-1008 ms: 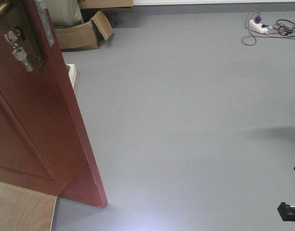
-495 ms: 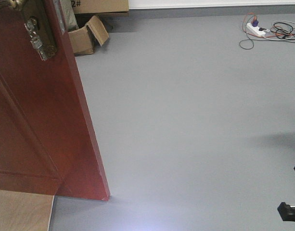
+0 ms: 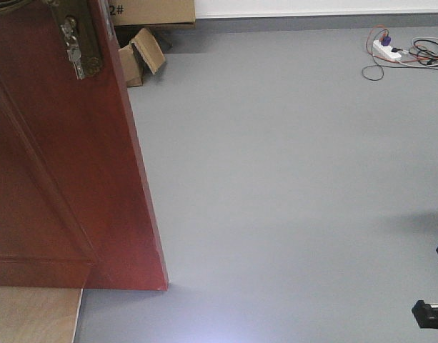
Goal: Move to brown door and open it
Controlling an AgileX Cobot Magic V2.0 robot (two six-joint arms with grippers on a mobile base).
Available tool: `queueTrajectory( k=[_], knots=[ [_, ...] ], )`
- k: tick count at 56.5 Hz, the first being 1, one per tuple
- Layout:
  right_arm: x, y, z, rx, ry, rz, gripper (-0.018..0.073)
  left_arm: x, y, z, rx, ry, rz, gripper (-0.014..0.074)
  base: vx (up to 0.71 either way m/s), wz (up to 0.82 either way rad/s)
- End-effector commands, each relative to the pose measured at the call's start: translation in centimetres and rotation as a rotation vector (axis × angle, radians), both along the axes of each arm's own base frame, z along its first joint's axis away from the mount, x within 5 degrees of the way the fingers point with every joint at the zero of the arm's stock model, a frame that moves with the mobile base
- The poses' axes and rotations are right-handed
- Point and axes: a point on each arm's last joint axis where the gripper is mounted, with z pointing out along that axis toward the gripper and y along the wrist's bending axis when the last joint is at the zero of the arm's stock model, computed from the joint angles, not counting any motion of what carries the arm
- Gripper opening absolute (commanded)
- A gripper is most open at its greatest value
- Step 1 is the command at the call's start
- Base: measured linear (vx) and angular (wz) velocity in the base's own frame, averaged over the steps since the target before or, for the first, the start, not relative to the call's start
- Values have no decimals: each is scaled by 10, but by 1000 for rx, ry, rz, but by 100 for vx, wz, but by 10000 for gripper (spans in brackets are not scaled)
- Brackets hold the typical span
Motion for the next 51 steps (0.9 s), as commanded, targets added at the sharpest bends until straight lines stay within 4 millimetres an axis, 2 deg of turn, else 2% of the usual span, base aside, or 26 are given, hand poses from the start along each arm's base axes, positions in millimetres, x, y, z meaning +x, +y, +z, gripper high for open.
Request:
queueTrajectory(
  k=[1,39,46,51],
  knots=[
    [1,-1,6,-5,-87,-6,0,-17,-14,31,5,-118,7,-6,5,4],
    [1,-1,6,-5,-87,-6,0,-17,-14,31,5,-120,9,-6,1,0],
    [1,-1,6,-5,-87,-6,0,-31,-26,35,127,-43,-9,-6,0,0],
    [1,-1,6,-5,-87,-6,0,-53,-38,43,275,39,14,-6,0,0]
  ],
)
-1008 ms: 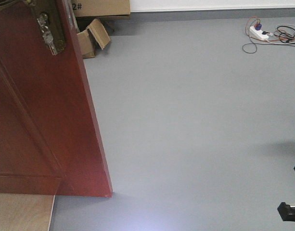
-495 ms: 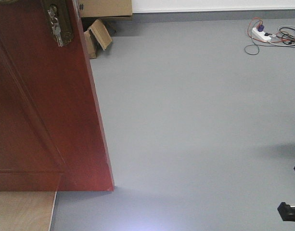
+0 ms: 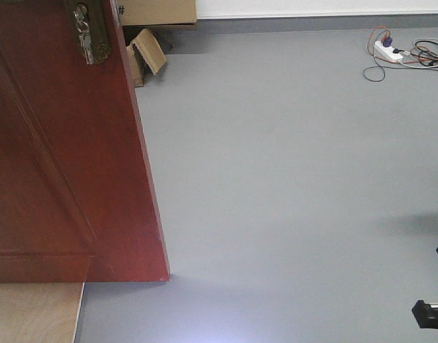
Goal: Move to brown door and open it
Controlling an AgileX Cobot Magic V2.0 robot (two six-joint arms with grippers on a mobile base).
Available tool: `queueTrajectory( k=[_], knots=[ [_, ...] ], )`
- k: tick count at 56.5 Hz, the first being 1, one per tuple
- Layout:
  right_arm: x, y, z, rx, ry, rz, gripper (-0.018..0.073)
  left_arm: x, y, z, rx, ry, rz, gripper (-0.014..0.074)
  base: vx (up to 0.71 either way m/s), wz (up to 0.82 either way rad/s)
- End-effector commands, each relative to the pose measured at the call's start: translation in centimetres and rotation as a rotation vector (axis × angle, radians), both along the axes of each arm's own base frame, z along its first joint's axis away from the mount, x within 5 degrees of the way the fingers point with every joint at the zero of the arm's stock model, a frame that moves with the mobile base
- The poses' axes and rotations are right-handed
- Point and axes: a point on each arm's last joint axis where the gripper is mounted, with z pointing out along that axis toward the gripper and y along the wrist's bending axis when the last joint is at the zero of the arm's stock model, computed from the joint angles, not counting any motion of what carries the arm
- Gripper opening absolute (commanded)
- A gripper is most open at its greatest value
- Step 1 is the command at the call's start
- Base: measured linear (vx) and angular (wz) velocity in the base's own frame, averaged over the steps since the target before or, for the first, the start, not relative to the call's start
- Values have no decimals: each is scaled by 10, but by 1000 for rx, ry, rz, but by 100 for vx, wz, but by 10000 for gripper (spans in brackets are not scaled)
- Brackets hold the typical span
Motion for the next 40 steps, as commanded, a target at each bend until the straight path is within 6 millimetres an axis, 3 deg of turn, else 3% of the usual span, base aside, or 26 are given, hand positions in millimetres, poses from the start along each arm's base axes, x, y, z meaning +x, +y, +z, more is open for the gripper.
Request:
queueTrajectory(
  k=[1,11,19,28,35,36,40],
  knots=[
    [1,-1,6,-5,-87,-6,0,-41,-30,41,161,-49,17,-6,0,0],
    [1,-1,6,-5,-87,-6,0,-91,-58,63,326,-38,73,-6,0,0],
    [1,-1,6,-5,-87,-6,0,-110,-77,50,374,-118,138,-6,0,0],
    [1,-1,6,-5,-87,-6,0,-135,-107,-14,367,-168,162,-6,0,0],
    [1,-1,6,-5,-87,-6,0,-176,-127,-67,390,-228,199,-6,0,0],
    [1,-1,6,-5,-87,-6,0,-181,-129,-83,404,-215,202,-6,0,0],
    [1,-1,6,-5,-87,-6,0,-208,-136,-107,441,-263,217,-6,0,0]
  ],
)
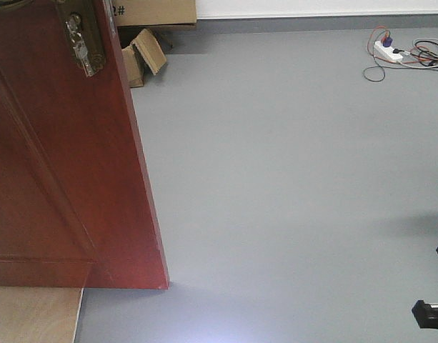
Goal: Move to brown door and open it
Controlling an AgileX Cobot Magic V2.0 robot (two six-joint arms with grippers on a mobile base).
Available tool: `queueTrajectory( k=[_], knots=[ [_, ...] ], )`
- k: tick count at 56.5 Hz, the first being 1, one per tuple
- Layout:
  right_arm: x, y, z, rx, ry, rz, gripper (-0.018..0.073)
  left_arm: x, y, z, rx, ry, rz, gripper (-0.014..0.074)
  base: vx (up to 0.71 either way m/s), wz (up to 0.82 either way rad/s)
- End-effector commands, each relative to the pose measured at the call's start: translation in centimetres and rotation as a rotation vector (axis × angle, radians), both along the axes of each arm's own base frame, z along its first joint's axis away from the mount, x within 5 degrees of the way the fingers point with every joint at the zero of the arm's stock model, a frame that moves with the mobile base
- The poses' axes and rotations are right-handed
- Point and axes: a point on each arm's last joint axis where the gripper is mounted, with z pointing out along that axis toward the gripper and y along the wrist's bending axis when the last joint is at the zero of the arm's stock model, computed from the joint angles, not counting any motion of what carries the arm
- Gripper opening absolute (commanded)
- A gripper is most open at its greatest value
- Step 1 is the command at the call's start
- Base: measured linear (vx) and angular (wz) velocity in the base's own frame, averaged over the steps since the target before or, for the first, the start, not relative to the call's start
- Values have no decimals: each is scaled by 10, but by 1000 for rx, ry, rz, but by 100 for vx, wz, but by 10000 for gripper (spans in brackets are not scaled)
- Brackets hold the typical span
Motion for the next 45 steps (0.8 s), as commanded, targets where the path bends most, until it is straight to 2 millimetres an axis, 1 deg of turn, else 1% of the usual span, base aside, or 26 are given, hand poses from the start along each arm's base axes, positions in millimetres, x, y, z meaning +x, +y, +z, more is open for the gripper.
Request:
queueTrajectory(
  k=[1,2,3,7,12,15,19,24,29,33,36,45],
  knots=[
    [1,-1,6,-5,-87,-6,0,-39,-7,-20,74,-177,61,-6,0,0],
    [1,-1,6,-5,-87,-6,0,-40,-7,-28,84,-168,61,-6,0,0],
    [1,-1,6,-5,-87,-6,0,-46,-9,-38,101,-171,60,-6,0,0],
    [1,-1,6,-5,-87,-6,0,-64,-14,-63,127,-210,53,-6,0,0],
    [1,-1,6,-5,-87,-6,0,-85,-20,-102,83,-292,15,-6,0,0],
    [1,-1,6,-5,-87,-6,0,-94,-23,-119,54,-340,-26,-6,0,0],
    [1,-1,6,-5,-87,-6,0,-98,-26,-143,43,-344,-76,-6,0,0],
    [1,-1,6,-4,-87,-6,0,-88,-27,-167,36,-259,-119,-6,0,0],
    [1,-1,6,-4,-84,-6,0,-84,-29,-187,65,-183,-142,-6,0,1],
    [1,-1,6,-4,-81,-6,0,-83,-30,-196,59,-129,-159,-6,0,-1],
    [1,-1,6,-4,-84,-6,0,-83,-30,-200,54,-78,-167,-6,0,0],
    [1,-1,6,-4,-84,-6,0,-83,-30,-204,54,-37,-167,-6,0,0]
  ],
)
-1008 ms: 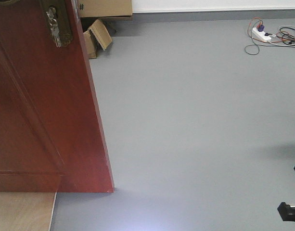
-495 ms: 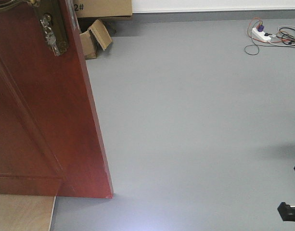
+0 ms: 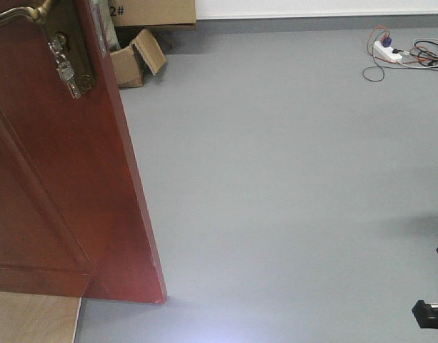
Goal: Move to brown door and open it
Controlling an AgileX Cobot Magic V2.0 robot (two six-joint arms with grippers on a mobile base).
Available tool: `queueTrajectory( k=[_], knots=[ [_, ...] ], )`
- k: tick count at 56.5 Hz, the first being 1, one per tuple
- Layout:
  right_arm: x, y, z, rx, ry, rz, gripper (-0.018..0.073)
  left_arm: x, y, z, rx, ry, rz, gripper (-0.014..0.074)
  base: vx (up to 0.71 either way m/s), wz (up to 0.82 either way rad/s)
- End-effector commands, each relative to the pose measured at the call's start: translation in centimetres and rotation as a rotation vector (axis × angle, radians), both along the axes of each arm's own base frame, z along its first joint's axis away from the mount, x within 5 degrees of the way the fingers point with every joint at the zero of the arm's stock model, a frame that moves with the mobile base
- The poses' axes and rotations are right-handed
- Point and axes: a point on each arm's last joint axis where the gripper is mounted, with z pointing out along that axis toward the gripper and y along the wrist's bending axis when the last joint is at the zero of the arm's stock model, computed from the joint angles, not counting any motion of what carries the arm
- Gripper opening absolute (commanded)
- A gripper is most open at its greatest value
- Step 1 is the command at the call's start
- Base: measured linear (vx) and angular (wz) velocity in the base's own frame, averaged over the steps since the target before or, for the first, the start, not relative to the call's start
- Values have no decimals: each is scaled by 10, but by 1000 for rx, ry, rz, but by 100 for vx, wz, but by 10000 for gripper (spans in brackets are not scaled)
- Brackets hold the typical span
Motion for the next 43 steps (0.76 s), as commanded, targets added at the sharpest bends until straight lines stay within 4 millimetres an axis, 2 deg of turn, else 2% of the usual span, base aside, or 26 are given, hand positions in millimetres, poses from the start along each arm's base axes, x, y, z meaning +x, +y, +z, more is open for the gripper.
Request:
queueTrajectory(
  k=[1,43],
  knots=[
    [1,-1,6,-4,-83,-6,0,-2,-1,12,-4,-88,-8,-6,0,0],
    [1,-1,6,-4,-83,-6,0,-2,-1,11,-2,-83,-8,-6,0,0]
  ],
)
